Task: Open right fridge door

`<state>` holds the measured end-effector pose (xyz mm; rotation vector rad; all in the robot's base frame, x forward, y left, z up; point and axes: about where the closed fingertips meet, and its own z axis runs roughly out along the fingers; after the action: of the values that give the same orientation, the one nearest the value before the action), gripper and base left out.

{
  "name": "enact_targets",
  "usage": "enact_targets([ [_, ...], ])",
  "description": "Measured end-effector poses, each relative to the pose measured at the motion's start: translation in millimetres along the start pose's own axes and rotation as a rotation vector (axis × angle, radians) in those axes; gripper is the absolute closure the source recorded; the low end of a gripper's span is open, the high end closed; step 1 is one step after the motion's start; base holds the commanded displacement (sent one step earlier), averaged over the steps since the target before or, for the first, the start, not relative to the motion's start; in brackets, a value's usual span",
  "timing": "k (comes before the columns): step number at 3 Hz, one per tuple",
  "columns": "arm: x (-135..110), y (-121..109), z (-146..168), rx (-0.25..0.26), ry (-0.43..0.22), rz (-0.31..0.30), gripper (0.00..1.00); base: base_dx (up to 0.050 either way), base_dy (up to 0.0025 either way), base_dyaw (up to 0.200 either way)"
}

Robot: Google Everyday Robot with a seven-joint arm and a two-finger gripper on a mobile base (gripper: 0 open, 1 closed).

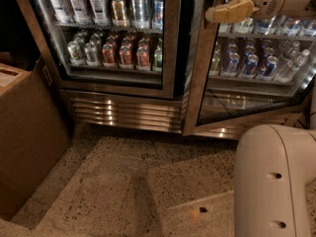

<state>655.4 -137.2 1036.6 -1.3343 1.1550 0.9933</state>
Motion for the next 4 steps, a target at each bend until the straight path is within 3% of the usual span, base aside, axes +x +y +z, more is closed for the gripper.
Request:
enact_targets([
  [1,-0.6,1.9,-3.3,0.001,0.0,0.0,0.0,0.0,0.0,0.0],
  [2,-4.6,-12.4,-36.3,0.126,-0.018,0.004,0.0,0.0,0.0,0.0],
  [4,-10.3,-28.5,-102.0,0.329,-0.063,0.007,0.0,0.0,0.0,0.0],
])
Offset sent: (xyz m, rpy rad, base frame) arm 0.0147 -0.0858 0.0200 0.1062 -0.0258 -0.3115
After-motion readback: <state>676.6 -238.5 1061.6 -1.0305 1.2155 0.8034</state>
